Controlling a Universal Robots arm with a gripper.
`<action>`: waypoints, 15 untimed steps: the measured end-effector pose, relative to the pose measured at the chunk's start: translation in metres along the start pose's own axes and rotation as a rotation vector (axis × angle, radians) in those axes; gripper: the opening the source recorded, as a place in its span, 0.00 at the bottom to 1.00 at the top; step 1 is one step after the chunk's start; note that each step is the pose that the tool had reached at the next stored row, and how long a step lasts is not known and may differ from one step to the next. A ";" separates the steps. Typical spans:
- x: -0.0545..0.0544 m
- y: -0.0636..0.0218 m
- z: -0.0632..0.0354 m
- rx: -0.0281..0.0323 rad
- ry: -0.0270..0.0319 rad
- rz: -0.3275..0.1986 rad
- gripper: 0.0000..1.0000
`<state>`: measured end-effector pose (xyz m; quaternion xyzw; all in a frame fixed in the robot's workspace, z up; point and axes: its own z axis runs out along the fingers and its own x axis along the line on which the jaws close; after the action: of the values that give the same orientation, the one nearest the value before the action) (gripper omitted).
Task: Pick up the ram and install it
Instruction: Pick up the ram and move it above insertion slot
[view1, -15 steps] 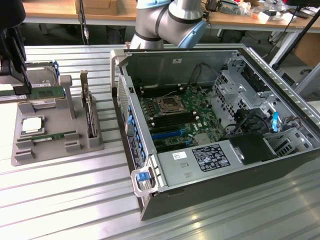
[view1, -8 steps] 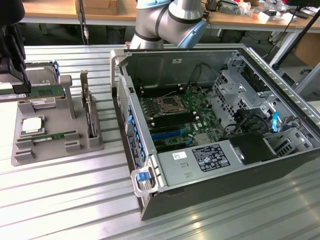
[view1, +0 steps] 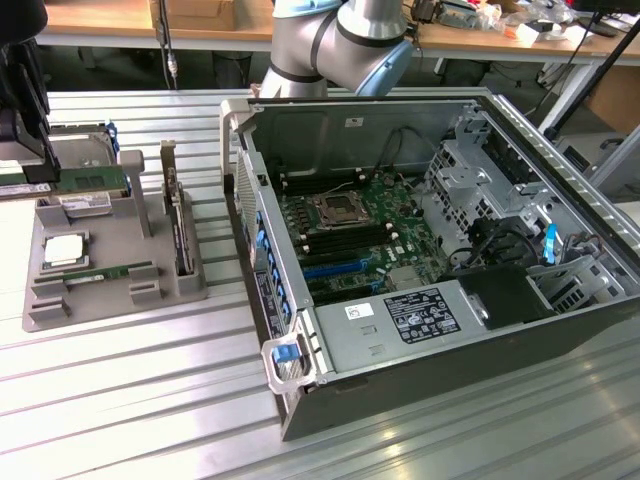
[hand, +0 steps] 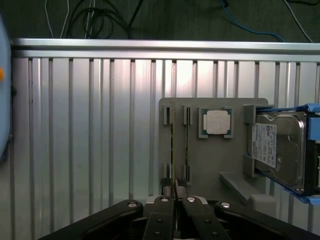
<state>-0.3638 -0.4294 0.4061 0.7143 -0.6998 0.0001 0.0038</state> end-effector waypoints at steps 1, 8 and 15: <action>0.000 0.0000 -0.0006 0.0000 0.0000 0.000 0.12; 0.000 0.0000 -0.0043 0.0000 0.0000 0.000 0.12; 0.000 0.0000 -0.0070 0.0000 0.0000 0.000 0.12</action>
<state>-0.3637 -0.4294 0.4131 0.7143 -0.6998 0.0001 0.0038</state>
